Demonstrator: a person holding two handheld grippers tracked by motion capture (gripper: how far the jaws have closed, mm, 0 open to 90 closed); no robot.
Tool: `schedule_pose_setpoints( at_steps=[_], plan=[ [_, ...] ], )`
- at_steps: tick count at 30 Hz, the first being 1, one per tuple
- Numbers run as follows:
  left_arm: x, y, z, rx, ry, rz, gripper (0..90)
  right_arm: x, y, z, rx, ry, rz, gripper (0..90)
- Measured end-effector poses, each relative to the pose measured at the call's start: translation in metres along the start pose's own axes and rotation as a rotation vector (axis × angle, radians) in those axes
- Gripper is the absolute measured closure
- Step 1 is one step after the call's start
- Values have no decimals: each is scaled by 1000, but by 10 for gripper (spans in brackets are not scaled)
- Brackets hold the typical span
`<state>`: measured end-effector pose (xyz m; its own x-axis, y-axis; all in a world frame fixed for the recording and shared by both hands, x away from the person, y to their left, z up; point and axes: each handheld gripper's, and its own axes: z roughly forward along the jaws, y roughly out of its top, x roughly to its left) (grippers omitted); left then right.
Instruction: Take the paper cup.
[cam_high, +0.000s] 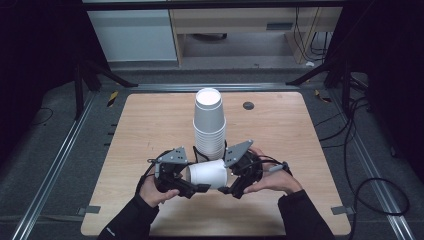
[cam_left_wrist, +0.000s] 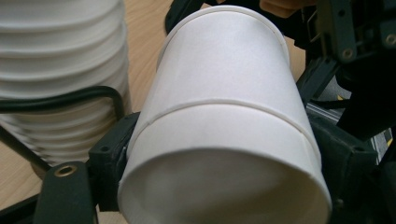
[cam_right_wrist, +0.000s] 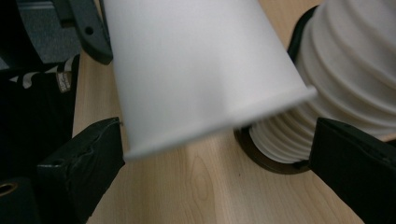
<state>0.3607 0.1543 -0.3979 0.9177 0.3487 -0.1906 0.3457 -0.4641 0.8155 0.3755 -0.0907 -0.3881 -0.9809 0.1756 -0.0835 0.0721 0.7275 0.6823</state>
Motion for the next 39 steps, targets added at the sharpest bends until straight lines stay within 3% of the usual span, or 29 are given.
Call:
schedule_pose_setpoints(
  at_steps=[9, 14, 21, 29, 39],
  plan=[
    [4, -1, -10, -60, 28, -4, 197, -5, -24, -30, -133, -41, 100, 33],
    [4, -2, -8, -72, 15, -3, 196, -3, -46, -40, -235, -61, 183, 24],
    [3, -3, -5, -118, 2, -1, 196, -2, -57, -42, -277, -42, 248, 20],
    [3, -3, 0, -140, 1, 8, 195, 0, -61, -29, -255, -28, 252, 23],
    [-2, -1, 5, -154, -19, 35, 195, 4, -56, -23, -304, 13, 260, 24]
  ],
)
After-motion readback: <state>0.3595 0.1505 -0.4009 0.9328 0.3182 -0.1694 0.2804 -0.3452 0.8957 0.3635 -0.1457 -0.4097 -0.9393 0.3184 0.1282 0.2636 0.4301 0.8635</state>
